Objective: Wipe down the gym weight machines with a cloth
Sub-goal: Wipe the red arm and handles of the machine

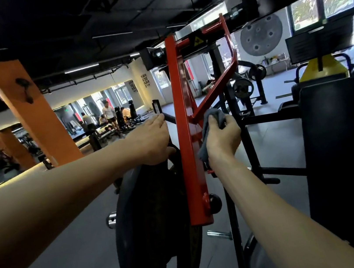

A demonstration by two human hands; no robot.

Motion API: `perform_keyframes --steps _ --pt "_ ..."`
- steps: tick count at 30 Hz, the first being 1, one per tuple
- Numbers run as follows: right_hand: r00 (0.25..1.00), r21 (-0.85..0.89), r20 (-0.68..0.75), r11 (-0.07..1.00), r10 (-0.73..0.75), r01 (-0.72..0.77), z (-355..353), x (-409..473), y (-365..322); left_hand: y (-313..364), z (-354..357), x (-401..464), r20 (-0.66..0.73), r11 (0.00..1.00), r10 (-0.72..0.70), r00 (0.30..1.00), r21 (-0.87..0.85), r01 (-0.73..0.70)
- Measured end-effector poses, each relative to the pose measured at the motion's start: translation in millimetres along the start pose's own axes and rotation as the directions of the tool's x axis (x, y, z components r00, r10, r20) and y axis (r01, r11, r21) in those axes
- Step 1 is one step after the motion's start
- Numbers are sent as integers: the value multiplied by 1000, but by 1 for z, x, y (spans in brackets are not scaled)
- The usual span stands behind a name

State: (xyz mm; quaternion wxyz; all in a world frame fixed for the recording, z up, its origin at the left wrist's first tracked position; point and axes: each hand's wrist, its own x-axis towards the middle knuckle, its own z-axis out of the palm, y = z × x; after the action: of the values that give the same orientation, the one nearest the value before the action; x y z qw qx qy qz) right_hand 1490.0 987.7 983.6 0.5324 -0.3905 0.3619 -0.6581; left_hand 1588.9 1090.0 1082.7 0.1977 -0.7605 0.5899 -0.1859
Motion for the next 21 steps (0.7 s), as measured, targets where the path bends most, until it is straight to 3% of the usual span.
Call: perform_keyframes --steps 3,6,9,15,21 --pt "984 -141 173 988 -31 55 16 -6 2 -5 -3 13 -26 998 -16 1000 -53 15" --pt "912 -256 405 950 -63 180 26 -5 20 -8 -4 32 -23 994 -28 999 -108 25" --pt "852 -275 516 926 -86 260 29 14 29 -14 0 58 -23 985 -43 999 -166 39" --pt "772 -347 588 787 -241 510 61 60 26 -20 1 113 -30 928 -56 998 -370 41" --pt "778 -284 624 906 -74 314 105 124 -5 -29 -2 169 -245 858 -195 950 -512 44"
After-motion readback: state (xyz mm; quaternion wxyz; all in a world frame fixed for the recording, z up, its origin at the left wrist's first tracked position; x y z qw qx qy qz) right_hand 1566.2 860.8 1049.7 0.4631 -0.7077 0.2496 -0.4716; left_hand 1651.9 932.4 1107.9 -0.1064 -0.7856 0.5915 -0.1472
